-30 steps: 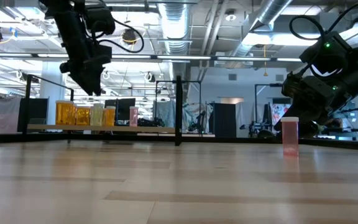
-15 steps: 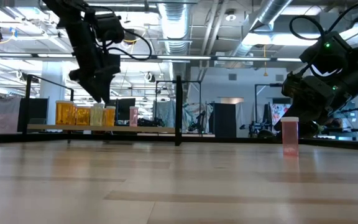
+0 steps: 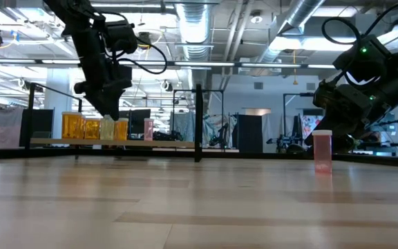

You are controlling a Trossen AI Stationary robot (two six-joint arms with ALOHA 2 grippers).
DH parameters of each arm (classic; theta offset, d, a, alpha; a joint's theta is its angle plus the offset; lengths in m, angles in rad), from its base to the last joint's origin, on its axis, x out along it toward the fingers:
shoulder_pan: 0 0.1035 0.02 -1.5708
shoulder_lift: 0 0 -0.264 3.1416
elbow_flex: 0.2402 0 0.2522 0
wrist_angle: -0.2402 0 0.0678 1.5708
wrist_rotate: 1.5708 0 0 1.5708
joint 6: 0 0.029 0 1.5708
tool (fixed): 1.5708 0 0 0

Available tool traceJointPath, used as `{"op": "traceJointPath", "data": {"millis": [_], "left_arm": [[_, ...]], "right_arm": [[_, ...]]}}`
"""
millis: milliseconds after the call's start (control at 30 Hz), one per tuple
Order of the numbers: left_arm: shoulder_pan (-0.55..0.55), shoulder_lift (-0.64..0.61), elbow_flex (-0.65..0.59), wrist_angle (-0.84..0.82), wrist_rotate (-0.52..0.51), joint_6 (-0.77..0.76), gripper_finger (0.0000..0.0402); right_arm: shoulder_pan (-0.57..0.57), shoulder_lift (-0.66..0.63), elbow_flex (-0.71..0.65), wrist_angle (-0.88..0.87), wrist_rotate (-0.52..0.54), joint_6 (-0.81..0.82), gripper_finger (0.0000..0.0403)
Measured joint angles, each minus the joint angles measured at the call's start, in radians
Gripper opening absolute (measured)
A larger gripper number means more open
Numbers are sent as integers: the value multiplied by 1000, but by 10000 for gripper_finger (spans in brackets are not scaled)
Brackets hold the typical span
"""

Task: Pick and place medicine bottles onto shelf by color
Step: Put the yellow pill bottle aligned with the other yellow pill bottle on the shelf

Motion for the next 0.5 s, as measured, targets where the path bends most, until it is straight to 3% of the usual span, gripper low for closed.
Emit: {"op": "traceJointPath", "data": {"millis": [500], "left_arm": [[0,0,-17,38,13,13,131]], "right_arm": [[0,0,0,0,0,0,327]]}}
